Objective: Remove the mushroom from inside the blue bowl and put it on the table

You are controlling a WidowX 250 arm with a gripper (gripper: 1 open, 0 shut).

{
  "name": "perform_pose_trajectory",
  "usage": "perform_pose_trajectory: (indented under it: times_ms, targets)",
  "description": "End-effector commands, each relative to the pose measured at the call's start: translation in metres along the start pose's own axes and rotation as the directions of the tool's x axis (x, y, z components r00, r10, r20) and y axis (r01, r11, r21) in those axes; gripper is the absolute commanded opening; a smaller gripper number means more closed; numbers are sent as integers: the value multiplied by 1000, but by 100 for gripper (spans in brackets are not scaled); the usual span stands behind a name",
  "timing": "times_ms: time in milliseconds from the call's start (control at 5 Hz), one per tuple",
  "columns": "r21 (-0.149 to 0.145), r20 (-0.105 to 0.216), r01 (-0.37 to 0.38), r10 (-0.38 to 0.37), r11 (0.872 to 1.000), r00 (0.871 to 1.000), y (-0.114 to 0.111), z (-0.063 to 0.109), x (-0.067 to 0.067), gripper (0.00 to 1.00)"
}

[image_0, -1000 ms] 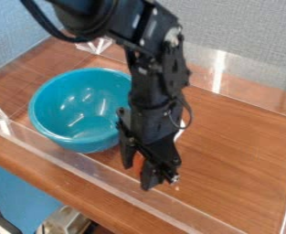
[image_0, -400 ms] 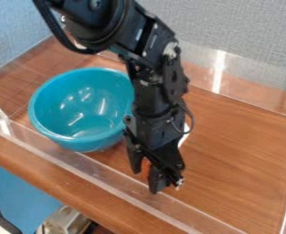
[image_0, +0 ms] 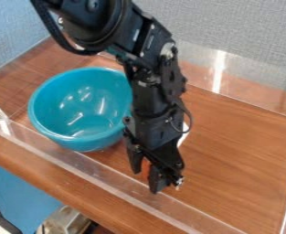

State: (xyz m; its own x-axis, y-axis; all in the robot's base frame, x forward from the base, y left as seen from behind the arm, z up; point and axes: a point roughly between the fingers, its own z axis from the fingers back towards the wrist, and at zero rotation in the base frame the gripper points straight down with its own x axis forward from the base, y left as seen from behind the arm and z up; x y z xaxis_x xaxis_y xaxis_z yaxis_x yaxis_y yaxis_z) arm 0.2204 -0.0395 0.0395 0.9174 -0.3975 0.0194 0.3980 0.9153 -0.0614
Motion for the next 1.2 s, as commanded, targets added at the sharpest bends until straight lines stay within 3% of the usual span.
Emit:
perform_pose_trajectory:
  times_ms: [0,200,400,1000]
  targets:
    - [-1,18,-15,15,1000,1000,4,2,1,0]
    - [-4,21,-19,19,1000,1000,4,2,1,0]
    - [-6,25,-22,22,1000,999,4,1,1,100]
    - [-14,31,-8,9,1000,999,-1,-2,6,100]
